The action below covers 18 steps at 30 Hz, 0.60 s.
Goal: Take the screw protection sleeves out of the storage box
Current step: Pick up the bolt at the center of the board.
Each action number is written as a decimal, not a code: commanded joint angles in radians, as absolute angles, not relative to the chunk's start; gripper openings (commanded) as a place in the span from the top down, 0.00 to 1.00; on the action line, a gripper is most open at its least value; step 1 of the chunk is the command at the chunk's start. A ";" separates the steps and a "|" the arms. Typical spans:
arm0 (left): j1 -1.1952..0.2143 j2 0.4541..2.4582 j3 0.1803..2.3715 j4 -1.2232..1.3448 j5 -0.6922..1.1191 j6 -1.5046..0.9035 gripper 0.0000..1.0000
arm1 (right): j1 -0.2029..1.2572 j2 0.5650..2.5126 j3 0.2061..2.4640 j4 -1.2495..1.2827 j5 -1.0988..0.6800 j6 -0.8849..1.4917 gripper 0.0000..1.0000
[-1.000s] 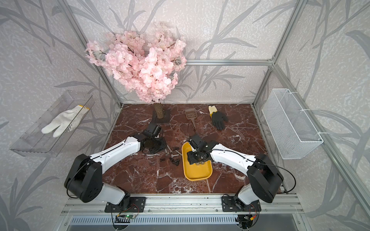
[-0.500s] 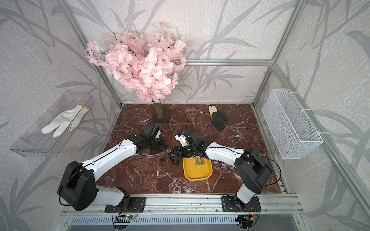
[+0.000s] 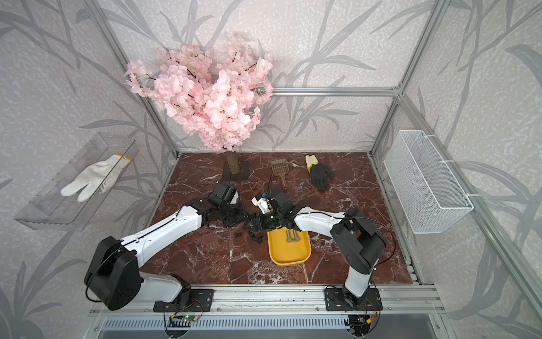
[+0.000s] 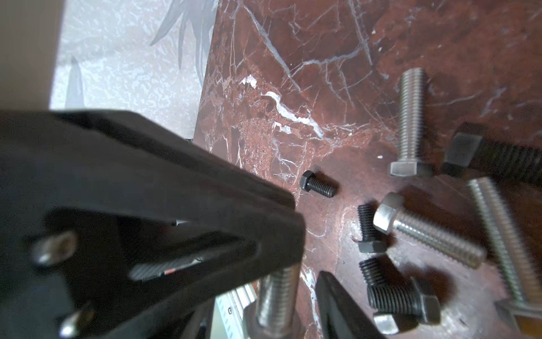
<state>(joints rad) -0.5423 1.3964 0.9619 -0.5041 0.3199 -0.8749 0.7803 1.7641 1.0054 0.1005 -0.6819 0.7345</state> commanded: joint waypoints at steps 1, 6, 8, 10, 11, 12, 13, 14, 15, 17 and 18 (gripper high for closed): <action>-0.557 1.372 0.954 -0.493 0.327 -0.883 0.97 | 0.774 1.774 1.045 0.109 -0.684 0.736 0.51; -0.559 1.374 0.947 -0.489 0.327 -0.885 0.97 | 0.764 1.765 1.043 0.093 -0.672 0.735 0.69; -0.561 1.377 0.947 -0.486 0.331 -0.882 0.97 | 0.762 1.760 1.046 0.079 -0.667 0.730 0.78; -0.561 1.379 0.945 -0.479 0.337 -0.884 0.97 | 0.762 1.751 1.045 0.066 -0.666 0.726 0.85; -0.561 1.379 0.945 -0.476 0.340 -0.885 0.97 | 0.761 1.743 1.040 0.061 -0.660 0.723 0.88; -0.561 1.379 0.944 -0.470 0.346 -0.885 0.96 | 0.762 1.734 1.037 0.050 -0.653 0.717 0.90; -0.563 1.379 0.943 -0.462 0.351 -0.887 0.91 | 0.761 1.721 1.034 0.032 -0.643 0.709 0.92; -0.561 1.375 0.944 -0.455 0.350 -0.890 0.80 | 0.762 1.711 1.030 0.008 -0.628 0.696 0.92; -0.560 1.371 0.944 -0.452 0.347 -0.892 0.70 | 0.762 1.673 1.024 -0.022 -0.607 0.685 0.93; -0.559 1.364 0.956 -0.473 0.319 -0.884 0.52 | 0.762 1.608 1.012 -0.139 -0.522 0.637 0.93; -0.558 1.365 0.963 -0.484 0.307 -0.873 0.48 | 0.762 1.576 1.002 -0.194 -0.471 0.620 0.93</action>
<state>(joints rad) -0.5564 1.3945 0.9512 -0.4694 0.3294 -0.8875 0.7673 1.6897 1.0126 -0.0444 -0.5941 0.6899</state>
